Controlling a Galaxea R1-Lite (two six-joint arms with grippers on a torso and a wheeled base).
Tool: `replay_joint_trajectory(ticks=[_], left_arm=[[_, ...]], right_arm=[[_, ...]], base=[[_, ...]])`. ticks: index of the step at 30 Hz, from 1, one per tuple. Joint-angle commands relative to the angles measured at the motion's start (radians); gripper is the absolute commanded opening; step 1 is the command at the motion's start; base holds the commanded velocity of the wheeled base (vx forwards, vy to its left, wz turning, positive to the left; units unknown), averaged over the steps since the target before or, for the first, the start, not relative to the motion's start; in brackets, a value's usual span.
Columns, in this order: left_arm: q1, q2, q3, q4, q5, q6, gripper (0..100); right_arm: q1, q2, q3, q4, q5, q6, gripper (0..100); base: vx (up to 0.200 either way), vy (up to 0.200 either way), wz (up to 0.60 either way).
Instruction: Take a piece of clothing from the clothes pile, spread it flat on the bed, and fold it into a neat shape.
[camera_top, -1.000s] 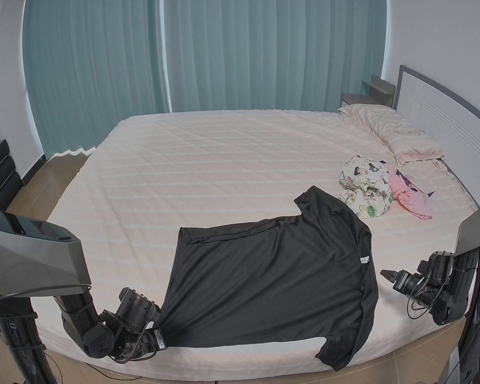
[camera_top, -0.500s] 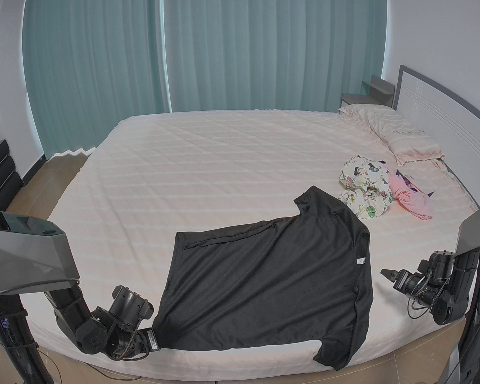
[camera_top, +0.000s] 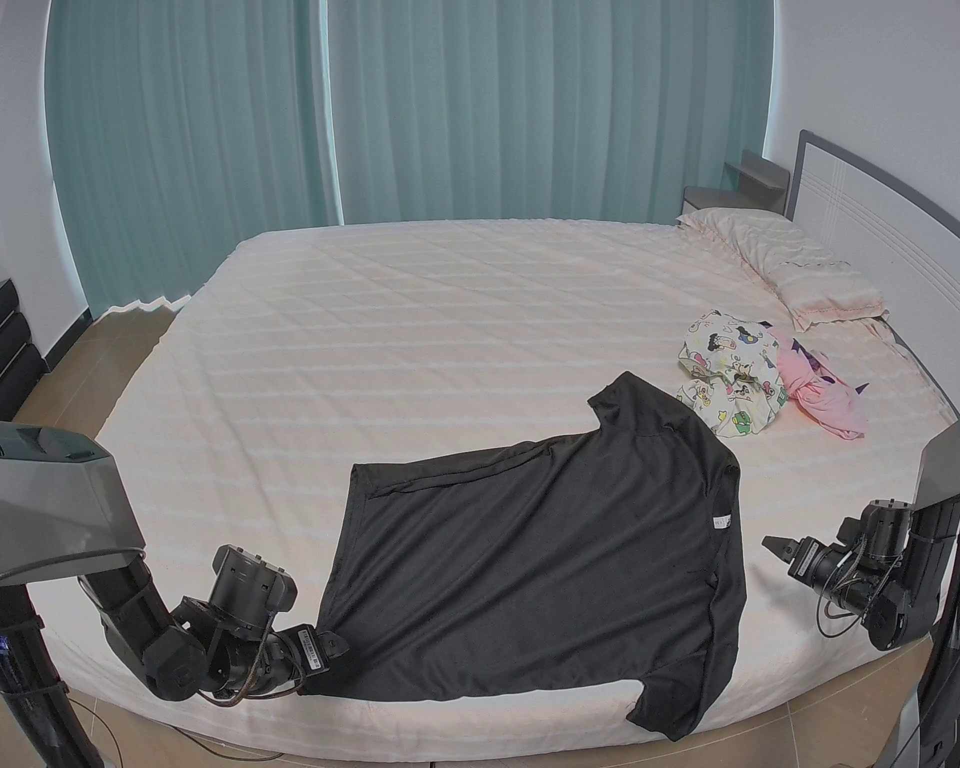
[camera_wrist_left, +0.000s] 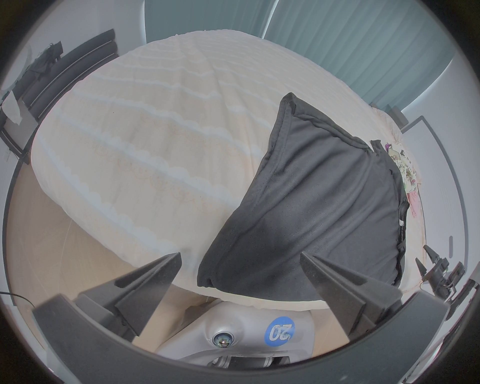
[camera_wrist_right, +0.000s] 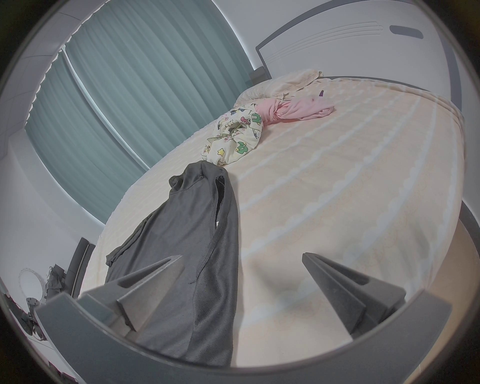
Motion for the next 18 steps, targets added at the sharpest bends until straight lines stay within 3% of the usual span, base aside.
replay_joint_trajectory(ticks=[1,3,7,18], left_arm=[[0.007,-0.017,-0.001,-0.008,-0.002,-0.006,100],[0.007,-0.022,-0.002,-0.028,-0.010,-0.014,100],[0.008,-0.031,0.006,-0.101,-0.041,-0.055,100],[0.011,-0.032,0.007,-0.111,-0.056,-0.073,100]], right_arm=[[0.004,-0.005,0.003,0.000,0.001,0.000,100],[0.004,-0.005,0.003,0.000,0.001,0.000,100],[0.006,-0.002,0.003,0.000,0.001,0.000,100],[0.007,-0.002,0.006,0.000,0.001,0.000,100]], base=[[0.000,0.000,0.00],[0.000,0.000,0.00],[0.200,0.000,0.00],[0.200,0.000,0.00]])
